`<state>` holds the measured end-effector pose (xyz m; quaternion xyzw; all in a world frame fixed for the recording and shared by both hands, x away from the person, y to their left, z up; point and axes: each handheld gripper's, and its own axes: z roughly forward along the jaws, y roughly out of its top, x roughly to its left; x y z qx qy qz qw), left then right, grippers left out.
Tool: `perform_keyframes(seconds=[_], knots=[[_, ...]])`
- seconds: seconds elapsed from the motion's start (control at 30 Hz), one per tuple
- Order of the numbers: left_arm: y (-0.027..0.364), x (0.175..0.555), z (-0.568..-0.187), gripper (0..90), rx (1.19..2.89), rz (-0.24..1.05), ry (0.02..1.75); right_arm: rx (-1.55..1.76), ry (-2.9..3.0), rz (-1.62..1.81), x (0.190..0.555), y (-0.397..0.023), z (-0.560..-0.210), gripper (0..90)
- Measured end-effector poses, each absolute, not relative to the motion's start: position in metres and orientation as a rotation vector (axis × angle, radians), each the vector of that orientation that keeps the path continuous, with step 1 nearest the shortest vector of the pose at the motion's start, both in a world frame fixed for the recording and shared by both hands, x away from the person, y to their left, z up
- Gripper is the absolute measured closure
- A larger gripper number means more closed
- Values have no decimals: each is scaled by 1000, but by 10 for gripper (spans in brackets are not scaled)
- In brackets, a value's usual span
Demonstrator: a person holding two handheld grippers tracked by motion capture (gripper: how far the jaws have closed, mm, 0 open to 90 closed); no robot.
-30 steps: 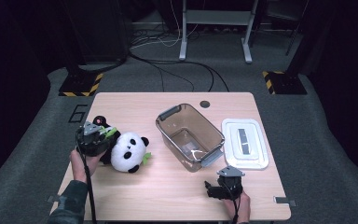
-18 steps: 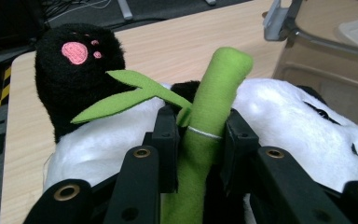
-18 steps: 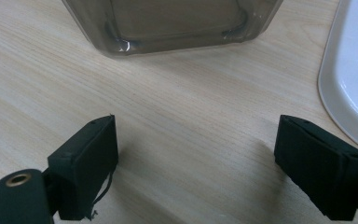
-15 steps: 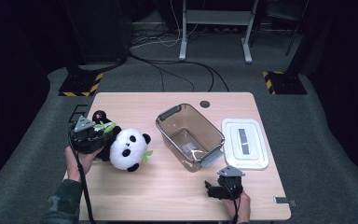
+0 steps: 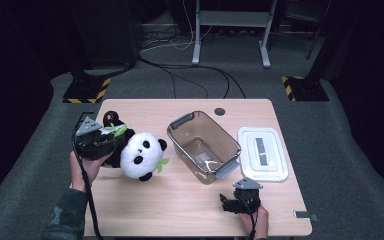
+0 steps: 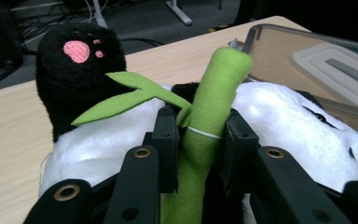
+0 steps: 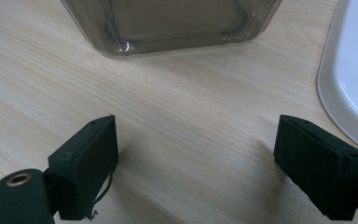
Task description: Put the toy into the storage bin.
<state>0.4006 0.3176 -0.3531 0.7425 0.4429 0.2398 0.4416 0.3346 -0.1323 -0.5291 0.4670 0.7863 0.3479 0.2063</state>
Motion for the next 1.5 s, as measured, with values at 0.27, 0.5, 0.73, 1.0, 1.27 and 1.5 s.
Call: perform_keyframes(seconds=[0.27, 0.5, 0.73, 1.0, 1.27, 1.5], knots=[[310, 403, -338, 708, 1846, 593, 1058, 1302, 2189, 969, 335, -132, -529, 131], [298, 407, -324, 708, 1853, 590, 1013, 1299, 2191, 971, 335, -133, -529, 133], [287, 412, -314, 708, 1864, 591, 972, 1299, 2192, 970, 335, -133, -529, 132], [269, 418, -300, 708, 1876, 577, 913, 1298, 2192, 971, 335, -133, -529, 133], [248, 426, -289, 708, 1899, 563, 845, 1298, 2192, 971, 335, -133, -529, 134], [222, 437, -282, 707, 1917, 537, 790, 1301, 2191, 971, 335, -133, -529, 134]])
